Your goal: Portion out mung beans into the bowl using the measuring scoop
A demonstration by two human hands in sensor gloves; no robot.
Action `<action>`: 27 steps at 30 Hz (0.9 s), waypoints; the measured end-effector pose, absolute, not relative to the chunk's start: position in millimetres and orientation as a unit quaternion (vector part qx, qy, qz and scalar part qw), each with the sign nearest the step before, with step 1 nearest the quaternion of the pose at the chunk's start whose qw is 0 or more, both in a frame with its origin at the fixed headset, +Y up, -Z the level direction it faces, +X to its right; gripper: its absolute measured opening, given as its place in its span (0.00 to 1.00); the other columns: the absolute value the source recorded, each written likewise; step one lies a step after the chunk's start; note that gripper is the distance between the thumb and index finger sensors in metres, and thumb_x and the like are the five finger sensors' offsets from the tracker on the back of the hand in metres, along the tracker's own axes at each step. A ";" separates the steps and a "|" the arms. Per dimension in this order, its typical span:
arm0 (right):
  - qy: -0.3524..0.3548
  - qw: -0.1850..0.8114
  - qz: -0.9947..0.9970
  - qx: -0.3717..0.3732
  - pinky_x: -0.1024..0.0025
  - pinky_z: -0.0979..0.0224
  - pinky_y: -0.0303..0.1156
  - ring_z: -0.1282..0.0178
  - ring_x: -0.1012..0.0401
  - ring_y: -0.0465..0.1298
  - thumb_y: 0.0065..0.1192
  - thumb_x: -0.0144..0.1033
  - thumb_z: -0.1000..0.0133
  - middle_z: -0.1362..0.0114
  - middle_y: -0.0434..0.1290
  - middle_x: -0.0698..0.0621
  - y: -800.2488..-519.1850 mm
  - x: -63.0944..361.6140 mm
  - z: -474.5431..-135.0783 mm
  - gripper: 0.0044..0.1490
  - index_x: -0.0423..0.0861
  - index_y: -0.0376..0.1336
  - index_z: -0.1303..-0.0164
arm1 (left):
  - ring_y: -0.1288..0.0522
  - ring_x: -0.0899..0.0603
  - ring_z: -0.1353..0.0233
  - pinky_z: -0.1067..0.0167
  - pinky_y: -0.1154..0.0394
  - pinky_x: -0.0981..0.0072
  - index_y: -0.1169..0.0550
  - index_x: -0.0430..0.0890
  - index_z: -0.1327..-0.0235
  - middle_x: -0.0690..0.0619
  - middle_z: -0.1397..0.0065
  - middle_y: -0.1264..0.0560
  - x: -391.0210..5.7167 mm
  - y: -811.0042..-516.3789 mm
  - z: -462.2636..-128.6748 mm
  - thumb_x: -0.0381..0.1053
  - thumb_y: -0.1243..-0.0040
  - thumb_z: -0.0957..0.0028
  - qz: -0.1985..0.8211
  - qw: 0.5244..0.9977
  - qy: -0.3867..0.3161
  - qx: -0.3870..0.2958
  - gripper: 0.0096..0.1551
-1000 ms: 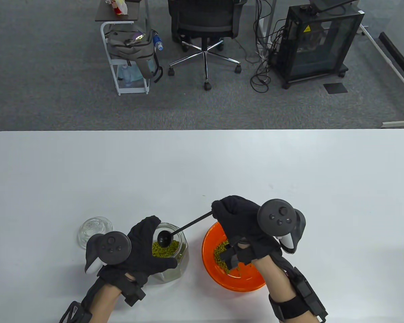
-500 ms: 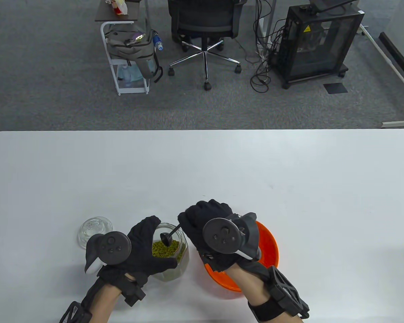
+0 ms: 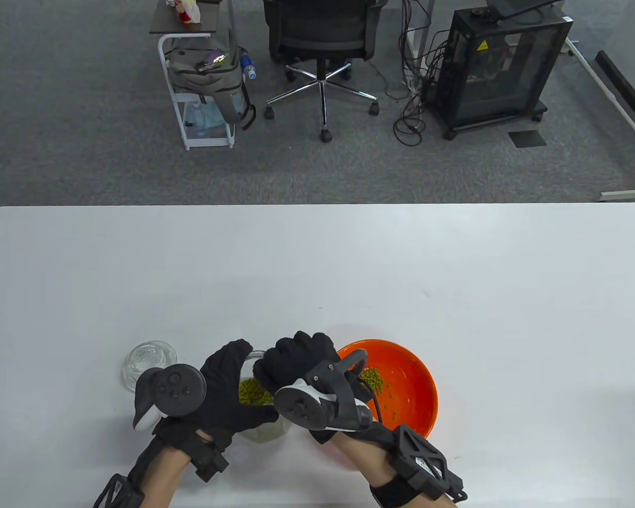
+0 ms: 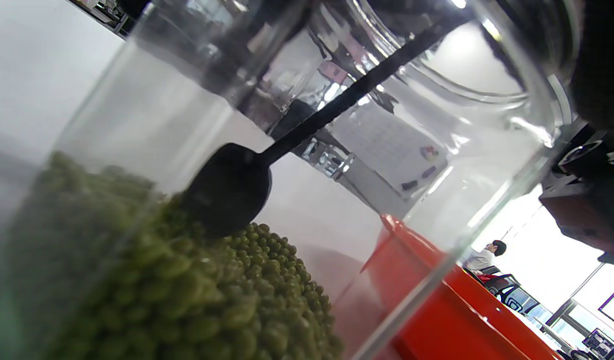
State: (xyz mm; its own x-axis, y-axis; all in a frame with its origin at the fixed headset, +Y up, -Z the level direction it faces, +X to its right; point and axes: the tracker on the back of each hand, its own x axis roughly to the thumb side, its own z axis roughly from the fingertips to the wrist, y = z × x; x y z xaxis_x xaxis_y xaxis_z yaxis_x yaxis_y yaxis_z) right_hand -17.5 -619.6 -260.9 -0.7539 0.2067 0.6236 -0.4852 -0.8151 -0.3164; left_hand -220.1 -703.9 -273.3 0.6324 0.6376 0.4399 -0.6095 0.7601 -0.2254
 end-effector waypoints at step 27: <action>0.010 0.529 0.846 0.067 0.59 0.62 0.79 0.69 0.53 0.82 0.63 0.48 0.45 0.61 0.84 0.42 -669.3 47.4 -304.7 0.27 0.37 0.79 0.61 | 0.42 0.20 0.21 0.28 0.40 0.25 0.51 0.32 0.21 0.29 0.18 0.48 -220.0 -704.2 -273.3 0.86 0.29 0.59 0.345 0.903 -0.254 -0.028 0.81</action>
State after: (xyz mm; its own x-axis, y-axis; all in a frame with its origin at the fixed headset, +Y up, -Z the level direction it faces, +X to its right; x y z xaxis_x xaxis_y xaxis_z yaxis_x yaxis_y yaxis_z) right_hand 47.4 -669.3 -304.7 -0.4306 0.8966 0.1032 -0.8938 -0.4395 0.0887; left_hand -220.0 -704.2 -273.3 0.6331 0.6368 0.4401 -0.6084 0.7609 -0.2256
